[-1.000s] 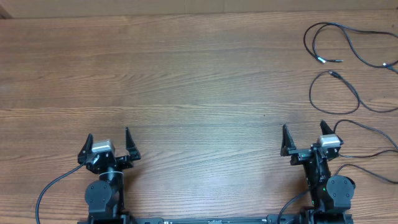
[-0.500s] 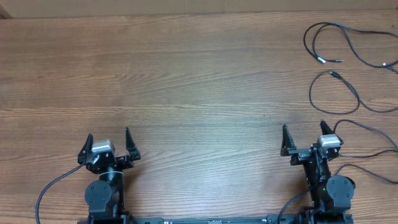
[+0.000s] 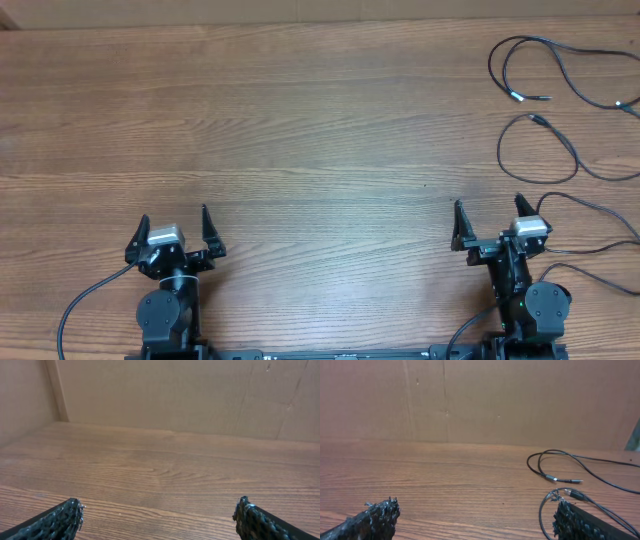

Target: Untangle cables

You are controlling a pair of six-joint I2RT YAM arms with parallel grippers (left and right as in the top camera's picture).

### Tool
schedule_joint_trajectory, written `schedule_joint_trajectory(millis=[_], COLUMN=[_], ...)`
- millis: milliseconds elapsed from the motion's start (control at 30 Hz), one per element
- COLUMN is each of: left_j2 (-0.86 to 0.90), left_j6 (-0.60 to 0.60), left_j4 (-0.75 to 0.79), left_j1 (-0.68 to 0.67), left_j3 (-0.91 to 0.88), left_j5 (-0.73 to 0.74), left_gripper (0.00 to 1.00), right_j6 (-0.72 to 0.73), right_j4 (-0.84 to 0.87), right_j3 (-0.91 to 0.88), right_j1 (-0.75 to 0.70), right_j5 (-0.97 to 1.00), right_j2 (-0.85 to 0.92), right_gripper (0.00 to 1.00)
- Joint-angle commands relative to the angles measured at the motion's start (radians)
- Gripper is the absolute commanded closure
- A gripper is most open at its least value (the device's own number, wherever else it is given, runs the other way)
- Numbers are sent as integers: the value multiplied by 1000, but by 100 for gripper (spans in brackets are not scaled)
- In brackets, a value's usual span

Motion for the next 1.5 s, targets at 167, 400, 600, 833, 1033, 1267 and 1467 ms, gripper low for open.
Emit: schedule_joint_trajectory(millis=[167, 400, 600, 833, 1033, 1267, 1467], left_j2=[-9, -9, -9, -9, -9, -9, -9], left_j6=[19, 19, 19, 19, 19, 19, 19], left_j4=[1, 0, 1, 1, 1, 1, 1], left_j1=[4, 4, 4, 4, 4, 4, 4], left_j3=[-4, -4, -4, -4, -4, -4, -4], left_j5=[-6, -6, -6, -6, -6, -6, -6], left_gripper=[0, 0, 0, 1, 0, 0, 1], right_j6=[-4, -4, -4, -1, -1, -1, -1], right_j4=[1, -3, -4, -4, -2, -2, -1], right_j3=[-10, -10, -10, -10, -10, -10, -10], right_j1=[-3, -3, -3, -2, -2, -3, -2], right_j5=[31, 60, 60, 59, 59, 55, 55], right_j2=[-12, -12, -12, -12, -12, -12, -12], right_gripper=[0, 0, 0, 0, 0, 0, 0])
